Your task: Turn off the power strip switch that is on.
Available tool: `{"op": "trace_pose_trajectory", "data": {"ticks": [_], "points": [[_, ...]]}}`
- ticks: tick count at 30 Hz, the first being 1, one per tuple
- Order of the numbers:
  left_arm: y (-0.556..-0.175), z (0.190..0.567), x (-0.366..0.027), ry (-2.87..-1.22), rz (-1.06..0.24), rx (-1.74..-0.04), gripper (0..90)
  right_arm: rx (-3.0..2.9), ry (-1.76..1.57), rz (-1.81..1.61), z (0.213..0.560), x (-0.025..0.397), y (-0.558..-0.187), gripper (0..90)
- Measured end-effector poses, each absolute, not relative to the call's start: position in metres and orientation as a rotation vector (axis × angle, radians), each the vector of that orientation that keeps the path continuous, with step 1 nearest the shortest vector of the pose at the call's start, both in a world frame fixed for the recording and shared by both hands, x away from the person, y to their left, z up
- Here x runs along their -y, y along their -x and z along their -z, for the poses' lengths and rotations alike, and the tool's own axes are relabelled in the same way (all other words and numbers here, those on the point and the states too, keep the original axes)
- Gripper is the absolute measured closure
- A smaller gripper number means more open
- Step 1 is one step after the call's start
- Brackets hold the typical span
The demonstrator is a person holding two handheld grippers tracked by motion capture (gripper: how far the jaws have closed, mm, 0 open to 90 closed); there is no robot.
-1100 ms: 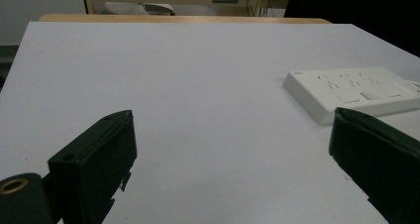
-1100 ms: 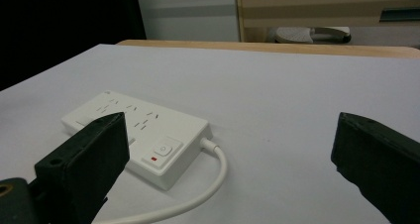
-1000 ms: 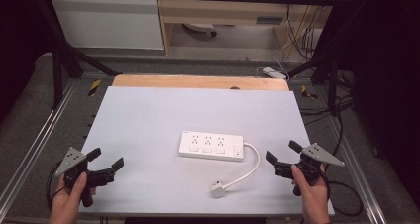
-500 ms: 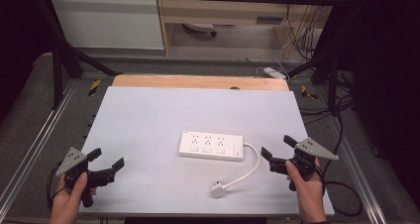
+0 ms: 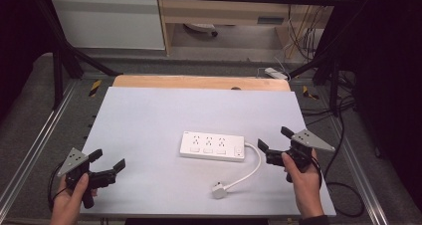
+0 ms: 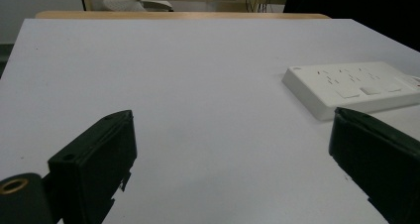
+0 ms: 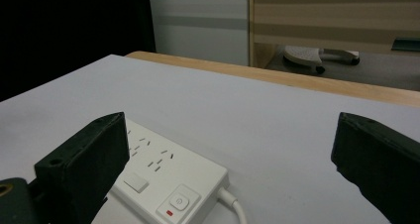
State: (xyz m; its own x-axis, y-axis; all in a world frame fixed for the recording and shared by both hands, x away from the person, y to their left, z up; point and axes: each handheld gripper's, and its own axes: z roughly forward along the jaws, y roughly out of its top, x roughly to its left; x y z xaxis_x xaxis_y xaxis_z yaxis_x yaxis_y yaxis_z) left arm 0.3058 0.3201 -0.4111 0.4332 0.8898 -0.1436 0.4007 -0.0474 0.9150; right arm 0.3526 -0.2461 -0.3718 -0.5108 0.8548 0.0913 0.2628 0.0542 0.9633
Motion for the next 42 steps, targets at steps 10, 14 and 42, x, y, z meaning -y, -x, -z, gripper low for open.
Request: {"op": "trace_pose_trajectory", "data": {"ticks": [10,14,42], "points": [[-0.306,0.411,-0.32,-1.641,-0.594,-1.137,4.4,-1.805,-1.063,-1.483,0.355,0.228,-0.368,2.0],[-0.306,0.411,-0.319,-1.647,-0.596,-1.136,4.4,-1.814,-1.052,-1.479,0.349,0.22,-0.376,2.1],[-0.306,0.411,-0.32,-1.641,-0.6,-1.139,4.4,-1.901,-1.031,-1.469,0.359,0.181,-0.4,4.0]]}}
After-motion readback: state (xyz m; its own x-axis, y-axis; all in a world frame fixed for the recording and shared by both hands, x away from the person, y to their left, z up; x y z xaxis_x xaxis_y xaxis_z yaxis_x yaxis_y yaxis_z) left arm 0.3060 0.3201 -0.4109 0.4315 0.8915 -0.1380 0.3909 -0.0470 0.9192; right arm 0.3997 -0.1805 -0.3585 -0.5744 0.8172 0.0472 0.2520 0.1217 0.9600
